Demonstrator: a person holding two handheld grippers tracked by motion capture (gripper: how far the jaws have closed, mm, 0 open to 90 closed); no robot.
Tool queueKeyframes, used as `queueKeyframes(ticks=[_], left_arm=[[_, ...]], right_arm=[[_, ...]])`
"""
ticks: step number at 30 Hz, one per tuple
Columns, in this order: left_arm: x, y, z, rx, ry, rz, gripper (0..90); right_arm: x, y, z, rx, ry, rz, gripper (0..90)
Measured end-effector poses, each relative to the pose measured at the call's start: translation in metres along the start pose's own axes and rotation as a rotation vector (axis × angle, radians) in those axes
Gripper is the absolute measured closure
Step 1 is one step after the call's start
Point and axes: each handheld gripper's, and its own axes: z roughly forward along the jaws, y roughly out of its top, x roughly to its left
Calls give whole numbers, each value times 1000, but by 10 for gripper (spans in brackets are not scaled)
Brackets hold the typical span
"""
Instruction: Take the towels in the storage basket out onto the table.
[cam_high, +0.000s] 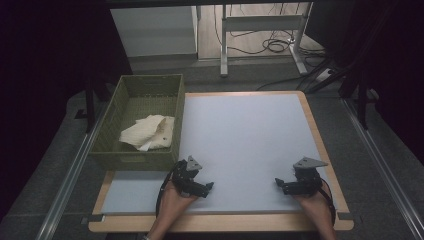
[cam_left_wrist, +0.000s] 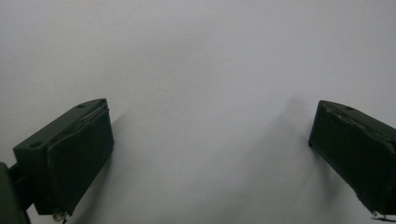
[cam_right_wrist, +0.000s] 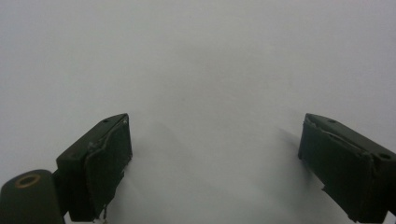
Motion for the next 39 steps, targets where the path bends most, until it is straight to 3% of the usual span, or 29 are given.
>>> queueKeyframes(ticks=[14,21,35,39], left_arm=[[0,0,-1,0,-1,3,2],[-1,4,-2,2,-20,12,58],[-9,39,-11,-18,-84,45,55],[-14,54,-13,-15,-86,75,49]], right_arm=[[0,0,0,-1,-3,-1,97],[0,0,0,-1,-4,-2,97],[0,0,0,-2,-3,-1,97],[0,0,0,-2,-4,-1,97]])
